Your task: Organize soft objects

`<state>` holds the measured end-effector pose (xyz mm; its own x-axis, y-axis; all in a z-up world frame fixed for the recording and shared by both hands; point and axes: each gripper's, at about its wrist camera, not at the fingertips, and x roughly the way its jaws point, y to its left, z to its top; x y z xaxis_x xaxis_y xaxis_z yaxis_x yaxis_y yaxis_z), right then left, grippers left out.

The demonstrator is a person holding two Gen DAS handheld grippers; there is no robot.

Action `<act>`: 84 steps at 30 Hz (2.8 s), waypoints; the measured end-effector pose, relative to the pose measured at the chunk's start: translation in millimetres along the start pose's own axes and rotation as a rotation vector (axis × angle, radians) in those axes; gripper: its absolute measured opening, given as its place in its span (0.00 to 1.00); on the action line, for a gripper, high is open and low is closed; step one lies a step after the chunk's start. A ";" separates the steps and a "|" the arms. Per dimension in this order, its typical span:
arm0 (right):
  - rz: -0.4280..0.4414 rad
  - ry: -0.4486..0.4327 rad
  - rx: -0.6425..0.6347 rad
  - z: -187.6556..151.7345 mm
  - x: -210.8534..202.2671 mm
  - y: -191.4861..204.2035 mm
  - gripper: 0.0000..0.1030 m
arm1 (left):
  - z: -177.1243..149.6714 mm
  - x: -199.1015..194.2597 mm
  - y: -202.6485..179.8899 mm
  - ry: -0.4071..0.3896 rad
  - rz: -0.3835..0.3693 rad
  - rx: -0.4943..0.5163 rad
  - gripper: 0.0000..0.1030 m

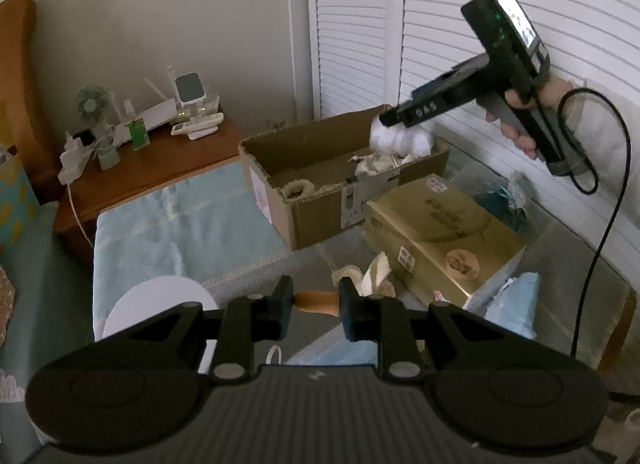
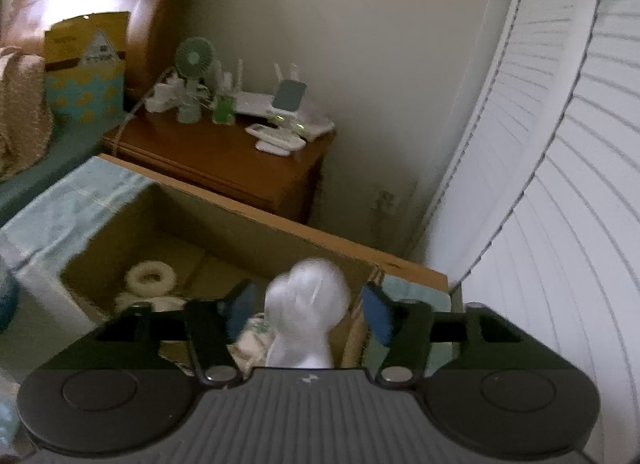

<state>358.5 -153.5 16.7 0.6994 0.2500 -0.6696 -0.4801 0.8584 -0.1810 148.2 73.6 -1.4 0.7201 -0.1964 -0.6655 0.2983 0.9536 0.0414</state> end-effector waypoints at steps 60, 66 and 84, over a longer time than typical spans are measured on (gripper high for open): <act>-0.005 -0.022 0.228 -131.3 -168.3 34.4 1.00 | 57.9 13.8 -43.5 -0.094 -0.048 -0.019 0.98; -0.006 -0.013 0.233 -140.8 -173.0 36.1 1.00 | 17.6 -3.3 -56.2 -0.069 -0.057 -0.028 0.98; 0.011 0.058 0.204 -172.5 -162.6 45.2 1.00 | -70.7 0.8 -103.4 0.085 -0.125 0.024 0.98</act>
<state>131.8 -232.7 -6.9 0.6600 0.2391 -0.7122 -0.3668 0.9299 -0.0278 73.7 -9.0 -58.9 0.6211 -0.2925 -0.7271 0.3978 0.9170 -0.0291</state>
